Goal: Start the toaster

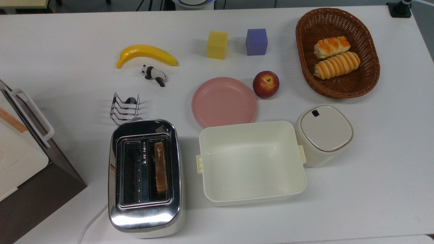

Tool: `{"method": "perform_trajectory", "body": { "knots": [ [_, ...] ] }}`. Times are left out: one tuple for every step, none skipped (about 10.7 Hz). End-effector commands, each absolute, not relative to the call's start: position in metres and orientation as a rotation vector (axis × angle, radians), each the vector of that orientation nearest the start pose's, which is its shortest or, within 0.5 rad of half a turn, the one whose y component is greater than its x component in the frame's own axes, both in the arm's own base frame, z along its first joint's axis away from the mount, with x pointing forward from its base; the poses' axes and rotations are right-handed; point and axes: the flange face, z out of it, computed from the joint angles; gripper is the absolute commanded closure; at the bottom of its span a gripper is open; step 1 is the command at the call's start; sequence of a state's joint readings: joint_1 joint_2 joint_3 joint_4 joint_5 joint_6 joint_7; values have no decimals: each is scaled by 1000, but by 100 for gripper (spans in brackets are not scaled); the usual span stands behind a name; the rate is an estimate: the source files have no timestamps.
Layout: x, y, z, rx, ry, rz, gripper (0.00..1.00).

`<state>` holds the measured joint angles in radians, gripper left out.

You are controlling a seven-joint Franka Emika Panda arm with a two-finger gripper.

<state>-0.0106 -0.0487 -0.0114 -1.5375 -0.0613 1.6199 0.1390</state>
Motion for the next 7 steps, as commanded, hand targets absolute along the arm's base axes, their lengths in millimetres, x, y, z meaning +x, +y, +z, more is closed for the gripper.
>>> {"method": "perform_trajectory", "body": {
  "knots": [
    [540, -14, 670, -3151, 278, -235, 0],
    [541, -14, 668, -3150, 350, -240, 0],
    [544, -13, 670, -3142, 353, -291, 0],
    [545, -13, 669, -3143, 346, -291, 0],
    [546, -15, 670, -3160, 248, -297, 0],
    [546, -14, 670, -3180, 92, -295, 0],
    [546, -15, 670, -3177, 56, -293, 0]
  ]
}}
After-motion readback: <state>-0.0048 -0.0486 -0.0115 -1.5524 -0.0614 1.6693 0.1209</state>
